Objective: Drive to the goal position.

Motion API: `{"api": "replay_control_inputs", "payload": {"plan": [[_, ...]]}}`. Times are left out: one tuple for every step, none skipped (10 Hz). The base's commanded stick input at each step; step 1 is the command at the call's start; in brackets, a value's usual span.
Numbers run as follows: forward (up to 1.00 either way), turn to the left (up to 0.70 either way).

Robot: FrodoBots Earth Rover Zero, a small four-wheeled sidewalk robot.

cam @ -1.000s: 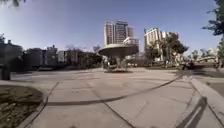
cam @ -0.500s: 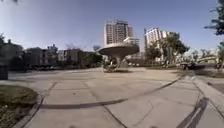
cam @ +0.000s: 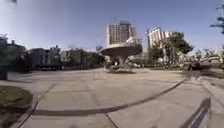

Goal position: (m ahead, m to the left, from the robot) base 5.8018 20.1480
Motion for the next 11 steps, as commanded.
{"api": "replay_control_inputs", "payload": {"plan": [[0.47, 0.38], [0.47, 0.38], [0.47, 0.38], [0.47, 0.39], [0.47, 0.35], [0.47, 0.05], [0.47, 0.00], [0.46, 0.00], [0.46, 0.00], [0.46, 0.00], [0.46, 0.00]]}}
